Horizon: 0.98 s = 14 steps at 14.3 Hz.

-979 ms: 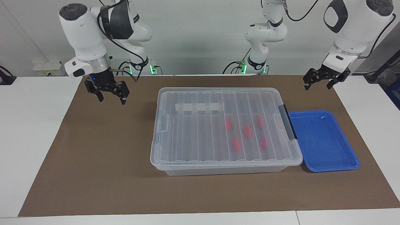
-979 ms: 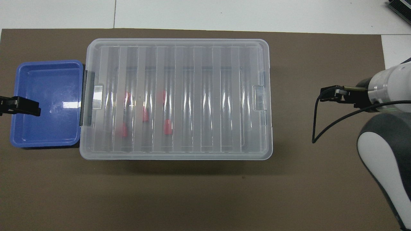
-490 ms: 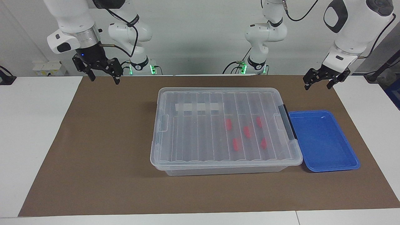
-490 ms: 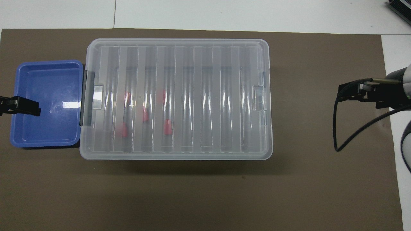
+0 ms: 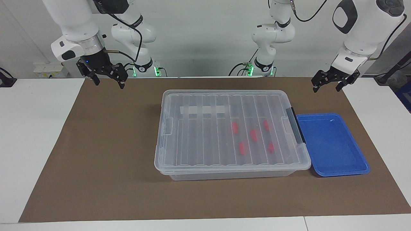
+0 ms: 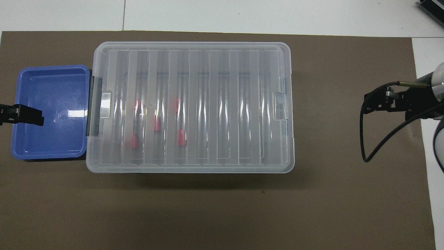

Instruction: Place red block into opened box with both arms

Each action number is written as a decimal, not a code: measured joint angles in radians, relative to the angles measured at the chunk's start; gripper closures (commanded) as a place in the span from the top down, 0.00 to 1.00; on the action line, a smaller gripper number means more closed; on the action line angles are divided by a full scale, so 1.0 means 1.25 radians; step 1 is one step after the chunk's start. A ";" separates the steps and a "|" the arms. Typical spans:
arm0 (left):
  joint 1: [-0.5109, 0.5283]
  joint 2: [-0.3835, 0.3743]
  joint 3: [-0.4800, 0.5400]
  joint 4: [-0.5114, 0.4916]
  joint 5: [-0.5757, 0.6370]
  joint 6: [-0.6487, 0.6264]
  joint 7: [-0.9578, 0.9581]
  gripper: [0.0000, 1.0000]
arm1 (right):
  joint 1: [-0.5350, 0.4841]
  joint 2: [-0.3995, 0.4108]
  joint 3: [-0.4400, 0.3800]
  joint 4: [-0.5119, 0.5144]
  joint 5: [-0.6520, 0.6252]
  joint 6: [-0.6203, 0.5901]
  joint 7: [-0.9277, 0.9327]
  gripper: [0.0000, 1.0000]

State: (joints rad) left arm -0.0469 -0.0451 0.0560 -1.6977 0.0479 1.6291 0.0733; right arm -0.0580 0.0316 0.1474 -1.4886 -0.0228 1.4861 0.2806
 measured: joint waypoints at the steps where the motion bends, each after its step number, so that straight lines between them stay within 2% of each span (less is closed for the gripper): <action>1: 0.000 0.000 0.000 0.000 0.000 0.000 0.000 1.00 | 0.000 -0.001 0.000 -0.004 0.000 0.000 0.000 1.00; 14: 0.000 0.000 0.000 0.000 0.000 0.000 0.000 1.00 | -0.010 -0.052 -0.002 -0.087 0.009 0.047 0.000 1.00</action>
